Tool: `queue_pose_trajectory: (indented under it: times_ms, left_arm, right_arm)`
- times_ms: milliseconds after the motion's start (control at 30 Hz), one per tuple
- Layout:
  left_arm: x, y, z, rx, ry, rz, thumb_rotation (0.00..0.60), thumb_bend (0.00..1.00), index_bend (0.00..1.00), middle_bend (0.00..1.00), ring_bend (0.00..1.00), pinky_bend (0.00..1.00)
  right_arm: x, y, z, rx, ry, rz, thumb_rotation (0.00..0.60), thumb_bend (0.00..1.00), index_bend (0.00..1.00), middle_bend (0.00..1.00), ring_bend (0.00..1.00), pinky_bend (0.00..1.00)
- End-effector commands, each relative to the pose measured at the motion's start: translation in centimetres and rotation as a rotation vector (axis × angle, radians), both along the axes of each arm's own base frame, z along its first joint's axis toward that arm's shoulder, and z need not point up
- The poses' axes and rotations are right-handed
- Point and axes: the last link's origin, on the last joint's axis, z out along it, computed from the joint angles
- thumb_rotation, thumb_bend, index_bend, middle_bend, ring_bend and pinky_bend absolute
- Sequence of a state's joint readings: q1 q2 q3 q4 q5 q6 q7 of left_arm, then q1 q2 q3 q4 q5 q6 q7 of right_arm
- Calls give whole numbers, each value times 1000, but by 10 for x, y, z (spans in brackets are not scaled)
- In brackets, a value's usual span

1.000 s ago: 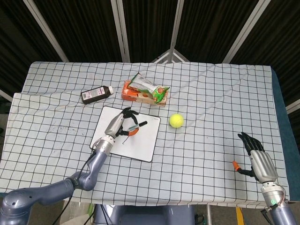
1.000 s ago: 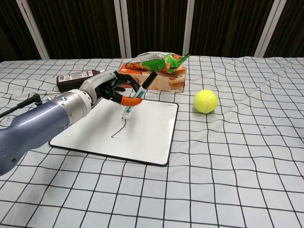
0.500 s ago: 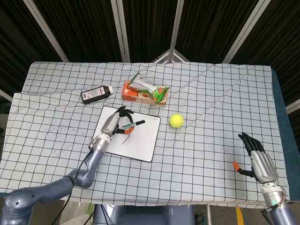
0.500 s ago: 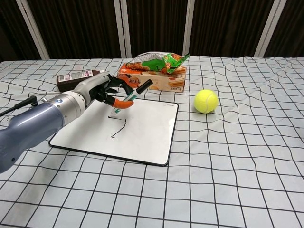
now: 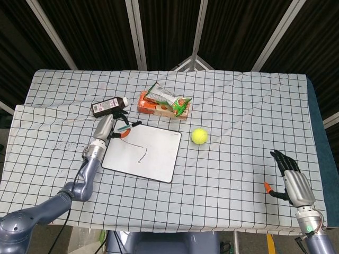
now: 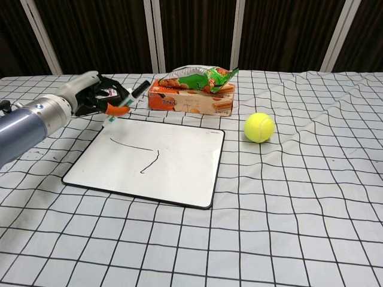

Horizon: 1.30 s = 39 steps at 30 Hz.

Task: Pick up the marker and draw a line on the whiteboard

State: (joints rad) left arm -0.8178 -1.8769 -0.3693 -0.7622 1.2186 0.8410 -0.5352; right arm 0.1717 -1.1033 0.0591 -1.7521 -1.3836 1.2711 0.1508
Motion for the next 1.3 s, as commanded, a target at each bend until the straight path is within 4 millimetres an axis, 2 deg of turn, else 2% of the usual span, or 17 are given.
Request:
queue_pose_trajectory:
  times_ms: [33, 167, 333, 533, 600, 767, 933, 1067, 1100, 1200, 1300]
  left_arm:
    - [0, 7, 17, 48, -16, -11, 600, 543, 731, 242, 51, 87]
    - [0, 8, 30, 72, -25, -26, 600, 542, 731, 242, 51, 87]
    - [-7, -2, 40, 77, 32, -56, 600, 538, 720, 242, 51, 87]
    - [-33, -18, 53, 111, 345, -130, 600, 522, 705, 241, 51, 87]
    - [-36, -20, 54, 112, 385, -139, 600, 503, 697, 240, 51, 87]
    - [-64, -38, 56, 73, 626, -167, 600, 446, 651, 212, 46, 82]
    - [-77, -51, 53, 35, 696, -139, 600, 402, 586, 170, 34, 52]
    - [-85, -58, 49, 5, 715, -96, 600, 320, 454, 49, 0, 0]
    - [-86, -59, 49, 2, 724, -83, 600, 292, 381, 20, 0, 0]
    - [-88, -62, 50, 5, 724, -55, 600, 243, 199, 0, 0, 0]
    - [-90, -66, 56, 16, 713, -21, 600, 214, 131, 0, 0, 0]
  right_arm:
    - [0, 0, 0, 2, 0, 2, 600, 327, 0, 0, 0, 0]
    - [1, 0, 0, 5, 2, 5, 600, 327, 0, 0, 0, 0]
    - [1, 0, -1, 6, 4, 7, 600, 327, 0, 0, 0, 0]
    - [1, 0, -1, 8, 7, 7, 600, 327, 0, 0, 0, 0]
    - [1, 0, -1, 9, 7, 7, 600, 327, 0, 0, 0, 0]
    - [2, 1, -2, 13, 3, 8, 600, 327, 0, 0, 0, 0]
    - [3, 1, -2, 12, 3, 7, 600, 327, 0, 0, 0, 0]
    - [2, 1, -2, 13, 4, 4, 600, 327, 0, 0, 0, 0]
    - [2, 1, -2, 14, 4, 4, 600, 327, 0, 0, 0, 0]
    - [2, 1, -2, 14, 6, 5, 600, 327, 0, 0, 0, 0]
    - [2, 1, -2, 16, 8, 6, 600, 326, 0, 0, 0, 0]
